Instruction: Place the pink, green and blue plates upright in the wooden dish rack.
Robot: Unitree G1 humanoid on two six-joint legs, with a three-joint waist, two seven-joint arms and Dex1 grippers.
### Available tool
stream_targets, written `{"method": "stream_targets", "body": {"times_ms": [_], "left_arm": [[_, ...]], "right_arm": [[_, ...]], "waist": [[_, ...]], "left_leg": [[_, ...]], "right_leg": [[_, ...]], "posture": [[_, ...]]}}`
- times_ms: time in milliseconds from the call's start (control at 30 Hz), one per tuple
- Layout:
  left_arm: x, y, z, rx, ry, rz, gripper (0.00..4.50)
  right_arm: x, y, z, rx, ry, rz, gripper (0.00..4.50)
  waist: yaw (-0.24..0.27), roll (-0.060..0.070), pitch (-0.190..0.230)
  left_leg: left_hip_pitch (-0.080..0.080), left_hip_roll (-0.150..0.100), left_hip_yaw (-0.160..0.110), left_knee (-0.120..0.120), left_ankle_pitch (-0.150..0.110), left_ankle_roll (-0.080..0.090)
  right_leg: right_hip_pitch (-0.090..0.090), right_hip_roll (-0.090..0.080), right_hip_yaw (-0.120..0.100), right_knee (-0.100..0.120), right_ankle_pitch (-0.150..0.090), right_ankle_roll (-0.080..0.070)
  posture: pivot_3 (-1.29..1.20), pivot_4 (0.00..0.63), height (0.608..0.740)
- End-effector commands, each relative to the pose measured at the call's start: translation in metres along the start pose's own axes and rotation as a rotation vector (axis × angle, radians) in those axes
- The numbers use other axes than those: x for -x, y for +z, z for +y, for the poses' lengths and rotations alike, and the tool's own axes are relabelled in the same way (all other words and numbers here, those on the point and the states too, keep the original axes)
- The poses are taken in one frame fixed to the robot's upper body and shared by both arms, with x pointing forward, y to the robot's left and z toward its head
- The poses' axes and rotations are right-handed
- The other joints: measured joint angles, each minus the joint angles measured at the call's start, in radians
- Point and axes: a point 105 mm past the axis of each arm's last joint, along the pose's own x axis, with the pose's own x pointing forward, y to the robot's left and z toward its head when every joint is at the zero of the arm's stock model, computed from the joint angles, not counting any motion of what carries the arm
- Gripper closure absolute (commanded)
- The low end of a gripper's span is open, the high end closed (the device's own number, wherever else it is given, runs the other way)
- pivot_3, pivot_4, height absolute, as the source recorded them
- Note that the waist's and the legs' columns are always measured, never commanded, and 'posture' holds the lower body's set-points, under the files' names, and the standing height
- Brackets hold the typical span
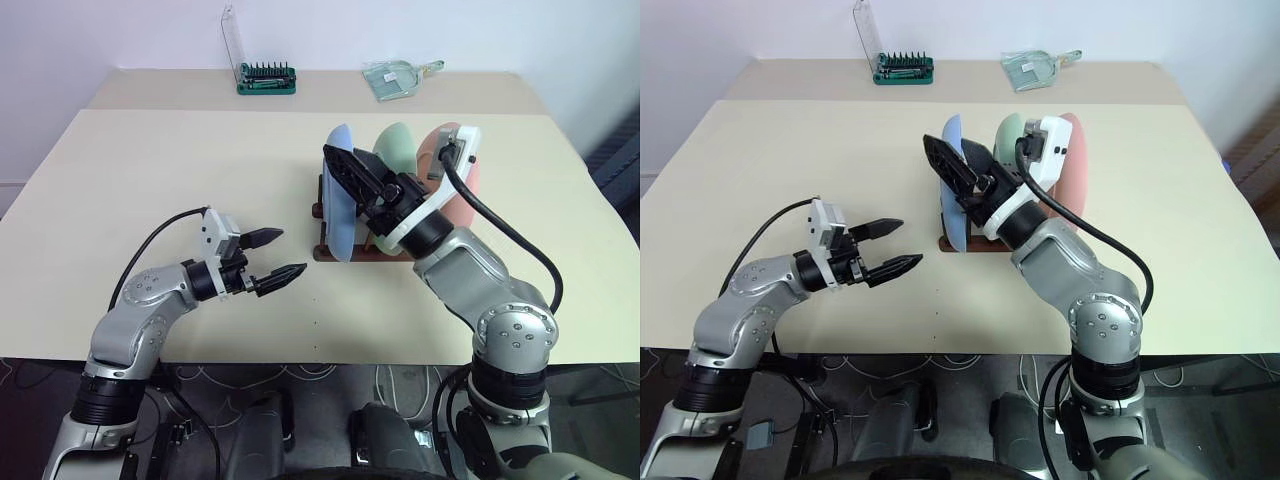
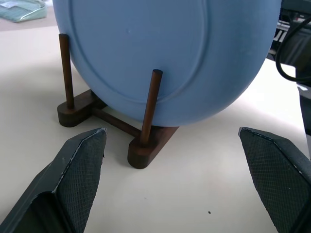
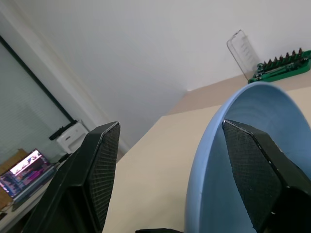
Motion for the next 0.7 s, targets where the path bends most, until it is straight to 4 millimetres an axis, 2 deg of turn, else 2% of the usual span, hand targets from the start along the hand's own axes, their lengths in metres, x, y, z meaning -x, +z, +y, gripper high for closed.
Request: {"method": "stream_targets", "body": {"times_ms": [33, 333, 500, 600, 700], "left_arm": [[-0.002, 0.007, -0.004, -0.026, -0.022, -0.025, 0.00], [-0.002, 0.005, -0.005, -0.026, -0.022, -0.027, 0.00], [-0.002, 0.003, -0.005, -0.022, -0.018, -0.028, 0.00], [-0.001, 0.001, -0.004, -0.021, -0.014, -0.028, 0.00], [0.000, 0.000, -0.003, -0.023, -0.013, -0.029, 0.00]], "right_arm": [[-0.005, 0.012, 0.007, 0.056, 0.036, -0.037, 1.12], [-0.020, 0.019, -0.012, 0.166, -0.024, -0.029, 1.12], [-0.021, 0.028, 0.001, 0.255, 0.044, -0.053, 1.12], [-0.015, 0.045, 0.025, 0.403, 0.158, -0.095, 1.12], [-0.006, 0.060, 0.033, 0.513, 0.205, -0.121, 1.12]], "waist": [[-0.001, 0.000, 0.000], [0.000, 0.000, 0.000], [0.000, 0.000, 0.000], [0.000, 0.000, 0.000], [0.001, 0.000, 0.000]], "left_leg": [[0.000, 0.000, 0.000, 0.000, 0.000, 0.000], [-0.001, 0.000, 0.001, 0.000, 0.000, -0.001], [-0.004, 0.000, 0.001, 0.000, 0.002, -0.003], [-0.005, 0.000, 0.001, 0.000, 0.002, -0.003], [-0.007, 0.000, 0.002, 0.000, 0.002, -0.003]], "right_leg": [[0.000, 0.000, 0.000, 0.000, 0.000, 0.000], [-0.001, 0.000, 0.000, 0.000, 0.000, 0.000], [-0.004, 0.000, 0.000, 0.000, 0.000, 0.000], [-0.005, 0.000, 0.001, 0.001, 0.000, 0.000], [-0.007, 0.000, 0.001, 0.001, 0.000, 0.000]], "posture": [[0.00, 0.150, 0.732], [0.00, 0.150, 0.732], [0.00, 0.150, 0.732], [0.00, 0.150, 0.732], [0.00, 0.150, 0.732]]}}
